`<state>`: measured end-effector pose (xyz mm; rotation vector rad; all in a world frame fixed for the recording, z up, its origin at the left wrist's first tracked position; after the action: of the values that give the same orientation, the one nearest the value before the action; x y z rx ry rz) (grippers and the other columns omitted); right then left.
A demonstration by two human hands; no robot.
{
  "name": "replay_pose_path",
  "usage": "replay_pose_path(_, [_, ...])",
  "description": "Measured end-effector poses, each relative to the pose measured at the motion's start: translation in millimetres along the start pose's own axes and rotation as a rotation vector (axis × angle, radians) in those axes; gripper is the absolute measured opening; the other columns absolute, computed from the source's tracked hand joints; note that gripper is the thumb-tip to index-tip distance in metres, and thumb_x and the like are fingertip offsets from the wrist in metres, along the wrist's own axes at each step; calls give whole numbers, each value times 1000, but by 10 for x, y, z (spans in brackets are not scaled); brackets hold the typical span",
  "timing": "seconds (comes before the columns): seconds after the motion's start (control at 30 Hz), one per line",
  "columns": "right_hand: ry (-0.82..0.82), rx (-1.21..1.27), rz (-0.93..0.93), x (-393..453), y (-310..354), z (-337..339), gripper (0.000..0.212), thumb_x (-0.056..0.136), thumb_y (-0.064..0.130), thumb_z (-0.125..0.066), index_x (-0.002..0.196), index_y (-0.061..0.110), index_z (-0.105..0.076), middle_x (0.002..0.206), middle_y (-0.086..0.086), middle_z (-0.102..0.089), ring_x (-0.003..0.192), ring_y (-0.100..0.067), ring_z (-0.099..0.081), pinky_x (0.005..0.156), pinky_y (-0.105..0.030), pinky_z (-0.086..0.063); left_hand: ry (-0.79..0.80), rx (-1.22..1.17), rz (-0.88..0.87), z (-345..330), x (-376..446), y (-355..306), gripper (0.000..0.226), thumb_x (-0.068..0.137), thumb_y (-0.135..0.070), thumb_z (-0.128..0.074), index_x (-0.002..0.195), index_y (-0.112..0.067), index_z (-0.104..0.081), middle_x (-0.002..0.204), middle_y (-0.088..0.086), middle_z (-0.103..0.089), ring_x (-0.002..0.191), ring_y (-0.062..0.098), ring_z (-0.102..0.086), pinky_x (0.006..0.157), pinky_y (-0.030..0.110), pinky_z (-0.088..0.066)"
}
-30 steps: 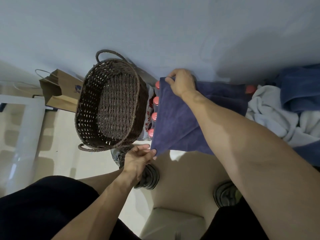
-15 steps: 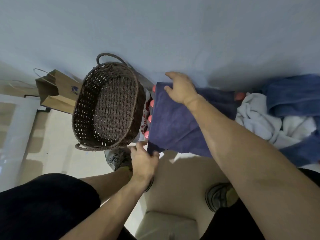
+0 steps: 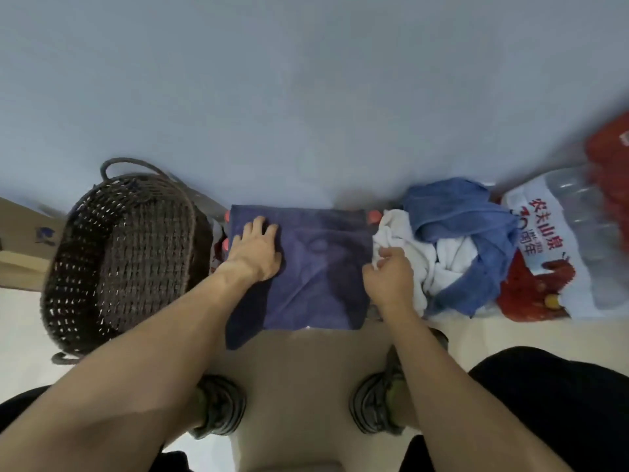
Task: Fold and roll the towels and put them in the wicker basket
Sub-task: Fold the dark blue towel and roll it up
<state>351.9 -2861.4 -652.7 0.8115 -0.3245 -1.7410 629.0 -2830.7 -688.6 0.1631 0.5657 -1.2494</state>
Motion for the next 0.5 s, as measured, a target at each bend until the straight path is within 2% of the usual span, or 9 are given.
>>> replay_pose_path(0.07, [74, -84, -50, -191, -274, -93, 31, 84, 18, -67, 111, 6, -58, 92, -9, -65, 93, -30, -63, 73, -26, -42, 6, 57, 55, 54, 86, -93, 60, 92, -31, -51, 146, -13, -31, 150, 16, -25, 136, 39, -27, 110, 54, -28])
replay_pose_path(0.13, [152, -147, -72, -349, -512, -223, 24, 84, 26, -69, 96, 8, -59, 86, -6, -64, 88, -28, -63, 65, -27, -39, -98, 43, 4, 189, 155, -384, 52, 91, -24, -50, 140, -10, -38, 142, 16, -35, 128, 40, -36, 103, 53, -34])
replay_pose_path(0.2, [190, -173, -82, -458, -678, -333, 31, 84, 35, -70, 94, 7, -60, 87, -7, -65, 88, -28, -64, 63, -27, -38, -188, -6, -219, 276, 168, -869, 47, 90, -18, -48, 137, -11, -44, 138, 13, -43, 123, 36, -42, 98, 49, -39])
replay_pose_path(0.27, [212, -168, -64, -536, -753, -447, 35, 85, 39, -71, 93, 8, -60, 88, -8, -66, 87, -27, -64, 66, -28, -39, -147, -96, -407, 217, 159, -1291, 46, 90, -12, -47, 136, -10, -48, 138, 11, -47, 122, 34, -45, 99, 47, -41])
replay_pose_path(0.33, [227, -57, -84, -606, -808, -552, 30, 83, 37, -74, 78, 16, -53, 76, -4, -62, 81, -27, -63, 65, -27, -40, -52, -135, -442, 73, 250, -1496, 48, 89, -8, -47, 137, -8, -47, 141, 11, -45, 124, 34, -45, 104, 46, -38])
replay_pose_path(0.4, [204, 99, -175, -663, -915, -585, 37, 82, 28, -77, 67, 23, -44, 68, 2, -57, 74, -23, -60, 64, -23, -40, 19, -56, -424, -84, 368, -1583, 49, 91, -10, -46, 140, -8, -44, 147, 10, -40, 128, 33, -41, 107, 47, -37])
replay_pose_path(0.5, [174, 262, -263, -668, -1026, -556, 36, 76, 10, -75, 63, 21, -44, 64, 2, -55, 68, -22, -55, 65, -27, -40, 1, 38, -404, -183, 481, -1623, 49, 92, -13, -47, 142, -12, -46, 151, 7, -33, 136, 30, -34, 108, 48, -37])
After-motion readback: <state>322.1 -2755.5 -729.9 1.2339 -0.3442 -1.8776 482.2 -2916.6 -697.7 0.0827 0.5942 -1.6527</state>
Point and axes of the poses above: each hand's wrist, its own x-axis towards the middle knuckle, its own z-axis out of the back of the hand, y = z × x, the point moved 10 cm from there along x, towards the middle knuckle
